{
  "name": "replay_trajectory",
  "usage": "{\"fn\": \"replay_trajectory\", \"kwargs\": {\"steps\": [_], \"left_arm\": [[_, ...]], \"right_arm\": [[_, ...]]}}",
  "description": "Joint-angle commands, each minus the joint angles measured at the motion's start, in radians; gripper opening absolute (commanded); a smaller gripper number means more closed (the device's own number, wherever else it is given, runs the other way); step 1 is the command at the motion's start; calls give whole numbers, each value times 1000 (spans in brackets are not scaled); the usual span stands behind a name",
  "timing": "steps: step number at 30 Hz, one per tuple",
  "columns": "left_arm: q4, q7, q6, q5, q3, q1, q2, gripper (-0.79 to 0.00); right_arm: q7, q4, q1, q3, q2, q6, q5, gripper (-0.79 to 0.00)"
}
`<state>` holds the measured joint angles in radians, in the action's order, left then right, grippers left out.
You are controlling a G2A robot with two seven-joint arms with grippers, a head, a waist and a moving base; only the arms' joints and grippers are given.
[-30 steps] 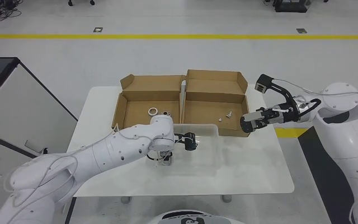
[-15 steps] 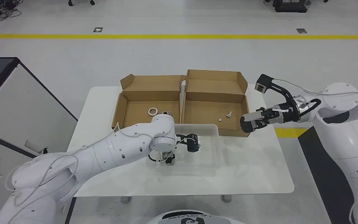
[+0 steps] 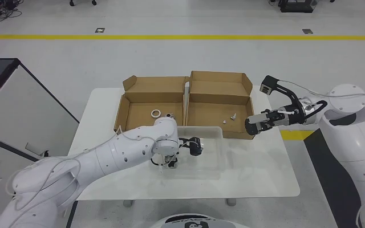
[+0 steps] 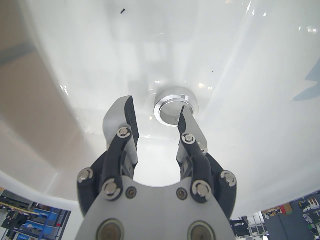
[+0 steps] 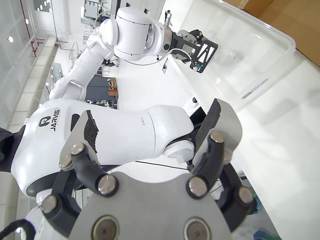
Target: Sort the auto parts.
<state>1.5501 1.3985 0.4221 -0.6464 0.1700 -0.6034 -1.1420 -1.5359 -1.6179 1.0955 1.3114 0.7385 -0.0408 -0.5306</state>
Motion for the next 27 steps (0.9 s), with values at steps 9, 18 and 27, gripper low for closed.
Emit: {"fn": "replay_trajectory", "kwargs": {"steps": [9,18,27], "left_arm": [[-1,3,-3,4,0,-2,0,-508],[-11,-2,2,-1,0,-15,1,-502],[-27,-8,8,-5,0,-21,-5,-785]], "right_arm": [[0,0,0,0,0,0,0,0],[0,0,0,0,0,0,0,0],[0,0,0,0,0,0,0,0]]}}
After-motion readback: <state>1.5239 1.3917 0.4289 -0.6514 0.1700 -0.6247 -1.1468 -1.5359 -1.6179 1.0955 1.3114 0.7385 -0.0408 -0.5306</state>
